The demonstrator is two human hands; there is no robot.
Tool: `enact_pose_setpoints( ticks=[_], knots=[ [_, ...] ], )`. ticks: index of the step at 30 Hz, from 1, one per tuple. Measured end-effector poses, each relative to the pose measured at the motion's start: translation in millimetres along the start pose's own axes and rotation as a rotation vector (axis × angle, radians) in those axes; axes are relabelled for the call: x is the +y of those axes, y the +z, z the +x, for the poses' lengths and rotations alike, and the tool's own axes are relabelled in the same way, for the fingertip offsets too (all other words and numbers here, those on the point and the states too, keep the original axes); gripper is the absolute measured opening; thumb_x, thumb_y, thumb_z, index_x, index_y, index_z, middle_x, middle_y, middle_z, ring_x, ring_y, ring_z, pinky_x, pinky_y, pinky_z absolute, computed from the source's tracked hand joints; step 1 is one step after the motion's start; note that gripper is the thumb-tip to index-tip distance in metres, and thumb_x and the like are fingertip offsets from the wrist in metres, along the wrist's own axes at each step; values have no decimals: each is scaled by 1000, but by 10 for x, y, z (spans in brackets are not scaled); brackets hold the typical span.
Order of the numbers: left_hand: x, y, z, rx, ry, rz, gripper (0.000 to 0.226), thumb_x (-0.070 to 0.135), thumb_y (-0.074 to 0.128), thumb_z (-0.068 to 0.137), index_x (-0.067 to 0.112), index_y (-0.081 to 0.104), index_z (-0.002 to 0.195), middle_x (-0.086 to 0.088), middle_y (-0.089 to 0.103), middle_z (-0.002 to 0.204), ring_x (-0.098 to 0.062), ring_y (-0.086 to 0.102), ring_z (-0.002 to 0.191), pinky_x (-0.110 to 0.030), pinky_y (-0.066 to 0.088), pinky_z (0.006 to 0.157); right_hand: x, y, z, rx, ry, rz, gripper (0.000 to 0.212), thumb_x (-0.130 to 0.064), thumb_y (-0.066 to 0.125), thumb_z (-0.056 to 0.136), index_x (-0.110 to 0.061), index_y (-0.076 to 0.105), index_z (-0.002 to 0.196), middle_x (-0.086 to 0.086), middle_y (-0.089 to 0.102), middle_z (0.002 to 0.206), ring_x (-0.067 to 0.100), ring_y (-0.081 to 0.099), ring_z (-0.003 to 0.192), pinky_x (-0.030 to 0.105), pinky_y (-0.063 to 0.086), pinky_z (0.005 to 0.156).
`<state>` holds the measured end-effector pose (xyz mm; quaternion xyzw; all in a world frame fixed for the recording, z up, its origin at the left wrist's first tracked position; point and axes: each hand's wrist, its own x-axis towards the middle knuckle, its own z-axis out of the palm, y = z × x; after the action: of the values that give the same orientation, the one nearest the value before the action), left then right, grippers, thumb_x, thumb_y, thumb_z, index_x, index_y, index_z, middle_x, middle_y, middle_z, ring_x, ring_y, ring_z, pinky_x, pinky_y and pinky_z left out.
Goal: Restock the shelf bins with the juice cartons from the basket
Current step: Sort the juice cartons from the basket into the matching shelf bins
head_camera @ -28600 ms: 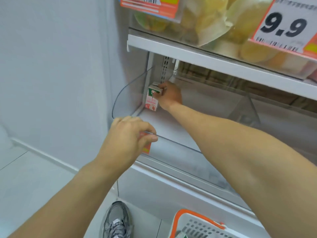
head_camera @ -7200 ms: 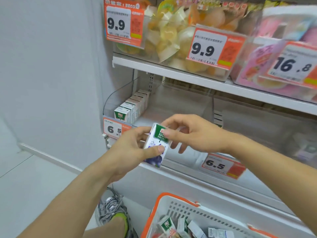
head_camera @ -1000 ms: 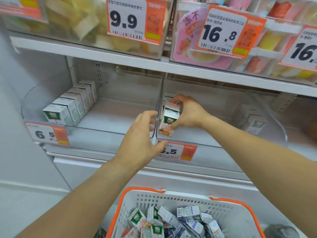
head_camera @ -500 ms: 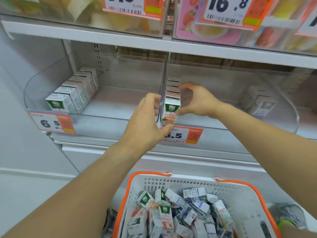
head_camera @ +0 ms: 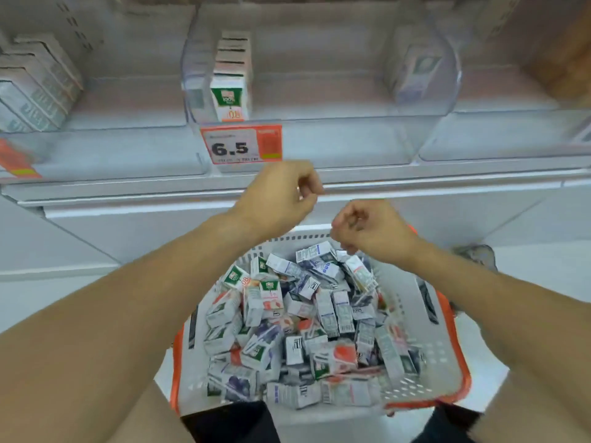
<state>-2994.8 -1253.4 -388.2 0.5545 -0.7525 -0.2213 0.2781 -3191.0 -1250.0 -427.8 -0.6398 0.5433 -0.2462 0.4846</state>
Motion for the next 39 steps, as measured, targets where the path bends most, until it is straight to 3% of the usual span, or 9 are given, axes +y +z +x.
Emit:
enact_pose_setpoints(
  ticks=[3,6,11,15,18,22,28,33,39],
  knots=[
    [-231,588,-121,-366,-147,129,10,14,62,90,15,70,97,4,69,86,1,58,68,-21,46,70,573,91,-22,-162,123,-293,6,-5,71,84,-10,70,80,1,67,73,13,62,63,32,55,67],
    [-556,973,-311,-448,-341,182,18,18,62,92,14,65,109,-3,68,107,-17,61,91,-31,50,85,939,101,18,-270,201,-507,6,-13,70,88,-11,72,92,-1,66,87,14,61,82,31,53,82],
    [-930,1281,-643,-441,-563,156,28,24,69,89,11,62,114,-7,66,110,-22,61,92,-31,51,82,1251,110,312,-165,293,-675,60,-23,76,81,-14,52,136,12,50,135,29,51,122,37,44,105],
    [-979,1661,-842,-491,-636,-79,39,34,74,86,15,57,116,-2,60,105,-19,60,87,-29,47,74,1375,172,430,-327,394,-681,83,-25,77,83,-21,31,152,14,41,148,33,45,132,38,41,107],
    [-934,1937,-920,-547,-725,-219,48,46,74,83,17,50,112,-3,64,99,-19,64,87,-33,52,75,1486,229,406,-327,404,-654,75,-18,73,87,-23,33,150,13,49,144,33,52,126,34,45,97],
    [-838,2197,-963,-582,-751,-98,55,60,69,80,16,44,100,1,55,80,-12,53,71,-28,37,53,1540,262,370,-229,344,-609,51,-23,70,89,-20,46,134,9,62,121,29,59,100,29,43,78],
    [-721,2155,-898,-443,-818,-188,37,31,78,78,17,45,69,1,46,63,-13,46,55,-27,34,47,1456,165,307,-165,341,-596,49,-46,70,88,-15,49,119,8,59,114,26,56,89,31,41,72],
    [-731,1913,-931,-410,-873,-466,36,7,81,75,15,57,101,0,62,88,-21,65,75,-34,55,70,1393,91,280,-234,323,-530,42,-36,69,90,-18,51,123,14,57,133,31,60,112,37,50,91],
    [-699,1456,-802,-259,-926,-668,31,7,69,86,15,59,115,-11,67,90,-21,66,70,-41,57,76,1152,-90,290,-168,295,-248,27,-27,64,91,-20,55,116,11,64,116,24,63,82,38,53,76]
  ],
)
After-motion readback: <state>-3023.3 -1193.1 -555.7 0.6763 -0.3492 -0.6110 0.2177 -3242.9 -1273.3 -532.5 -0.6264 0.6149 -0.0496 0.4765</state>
